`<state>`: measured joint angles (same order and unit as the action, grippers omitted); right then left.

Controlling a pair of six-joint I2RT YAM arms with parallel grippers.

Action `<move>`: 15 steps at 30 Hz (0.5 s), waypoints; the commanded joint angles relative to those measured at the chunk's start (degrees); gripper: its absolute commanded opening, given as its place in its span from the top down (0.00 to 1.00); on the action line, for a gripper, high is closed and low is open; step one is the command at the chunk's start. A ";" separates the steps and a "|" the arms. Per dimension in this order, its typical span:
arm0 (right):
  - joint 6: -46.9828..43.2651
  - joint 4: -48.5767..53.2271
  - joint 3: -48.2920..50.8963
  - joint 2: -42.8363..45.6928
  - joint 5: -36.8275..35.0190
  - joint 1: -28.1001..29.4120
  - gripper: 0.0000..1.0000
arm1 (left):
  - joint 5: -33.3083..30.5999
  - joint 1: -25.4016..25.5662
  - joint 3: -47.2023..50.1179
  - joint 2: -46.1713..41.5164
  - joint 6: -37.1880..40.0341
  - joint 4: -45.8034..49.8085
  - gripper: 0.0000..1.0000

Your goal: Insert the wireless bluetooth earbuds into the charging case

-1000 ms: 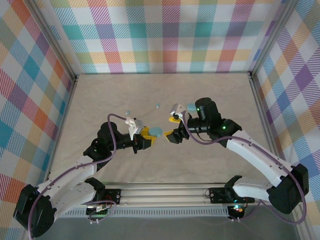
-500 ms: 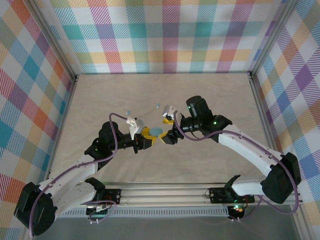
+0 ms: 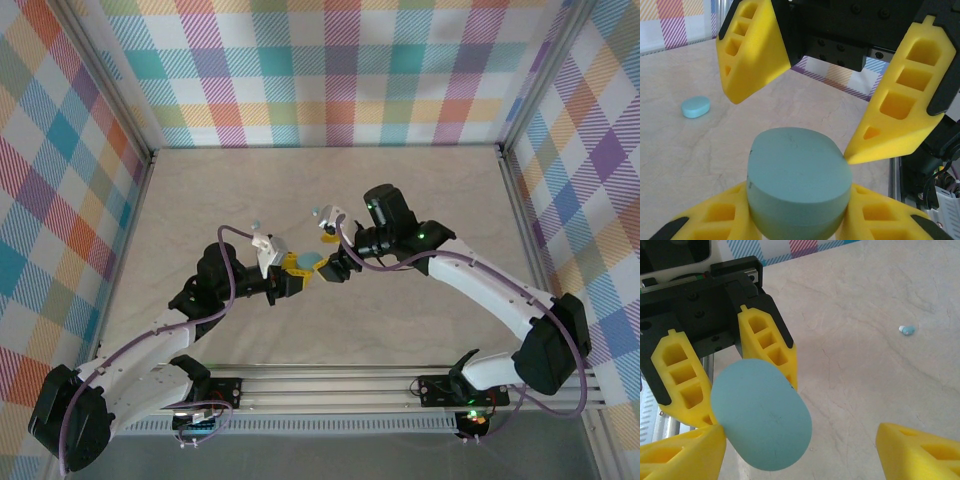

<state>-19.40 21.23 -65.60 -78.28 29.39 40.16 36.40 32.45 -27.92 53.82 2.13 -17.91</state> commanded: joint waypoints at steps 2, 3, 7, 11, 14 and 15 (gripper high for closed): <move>-3.18 -1.96 2.52 2.52 2.69 0.13 0.21 | 2.70 0.42 -0.39 -1.46 -0.23 -1.08 0.89; -3.57 -2.16 3.12 2.87 2.95 0.15 0.20 | 2.69 0.42 -0.42 -1.61 -0.27 -0.99 0.89; -4.91 -0.58 2.41 1.73 3.60 0.18 0.20 | 2.62 0.42 -0.25 -1.83 -0.31 -0.81 0.88; -4.08 -0.49 0.87 -0.13 0.26 0.17 0.20 | 2.80 0.42 -0.25 -2.01 -0.45 -0.64 0.88; -3.02 0.46 -1.42 -1.88 -4.24 0.09 0.21 | 2.88 0.42 -0.30 -2.21 -0.32 -0.21 0.88; -2.85 1.11 -2.31 -2.43 -4.95 0.01 0.21 | 2.96 0.42 -0.33 -2.19 -0.24 -0.04 0.88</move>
<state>-21.93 21.69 -64.23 -78.76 29.06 40.34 36.95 32.51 -27.92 52.84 2.13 -17.50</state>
